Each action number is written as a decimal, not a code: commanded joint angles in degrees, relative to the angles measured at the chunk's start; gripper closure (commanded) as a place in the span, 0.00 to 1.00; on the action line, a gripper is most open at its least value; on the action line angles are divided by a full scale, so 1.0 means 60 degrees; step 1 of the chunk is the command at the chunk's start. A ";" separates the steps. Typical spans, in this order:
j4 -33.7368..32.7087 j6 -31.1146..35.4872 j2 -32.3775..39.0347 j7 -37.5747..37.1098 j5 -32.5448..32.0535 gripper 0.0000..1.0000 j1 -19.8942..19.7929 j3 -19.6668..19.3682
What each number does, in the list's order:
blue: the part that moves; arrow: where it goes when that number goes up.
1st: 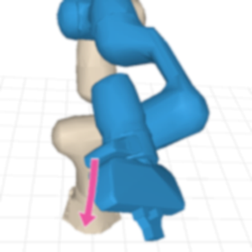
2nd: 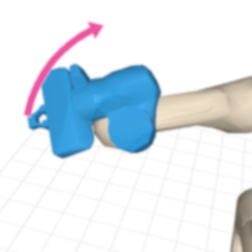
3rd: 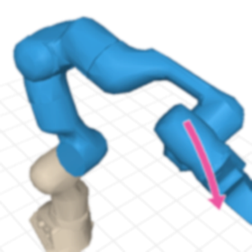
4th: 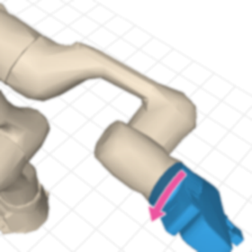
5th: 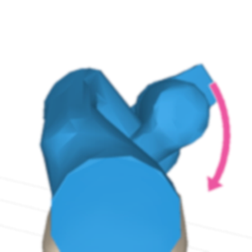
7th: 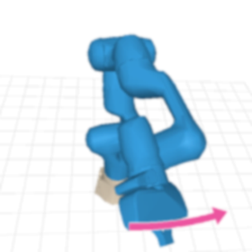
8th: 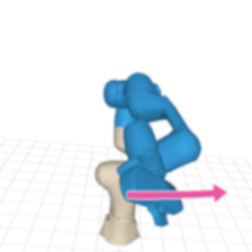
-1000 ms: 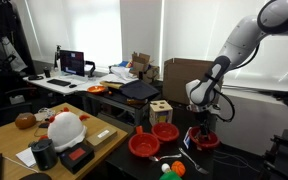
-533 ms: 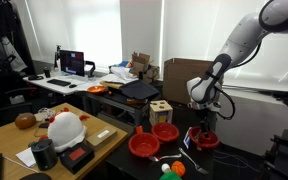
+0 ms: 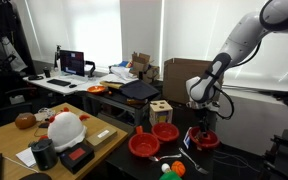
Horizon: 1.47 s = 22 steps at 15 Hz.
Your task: Move the red block to the red bowl on the left.
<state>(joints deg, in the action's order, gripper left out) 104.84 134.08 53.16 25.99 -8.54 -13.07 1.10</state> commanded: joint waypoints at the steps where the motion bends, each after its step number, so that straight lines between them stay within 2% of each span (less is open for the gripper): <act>1: 0.0207 0.0089 -0.0187 0.0055 -0.0017 0.00 -0.0035 -0.0066; 11: 0.0185 0.0196 -0.0087 0.0016 0.0107 0.00 -0.0082 -0.0032; 15: 0.0112 0.0572 0.0234 -0.0371 0.0004 0.00 0.0184 -0.0151; 22: 0.0043 0.1112 0.0590 -0.0521 -0.0096 0.00 0.0264 -0.0311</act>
<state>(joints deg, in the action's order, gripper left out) 104.91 139.17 56.58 24.31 -8.48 -12.13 0.08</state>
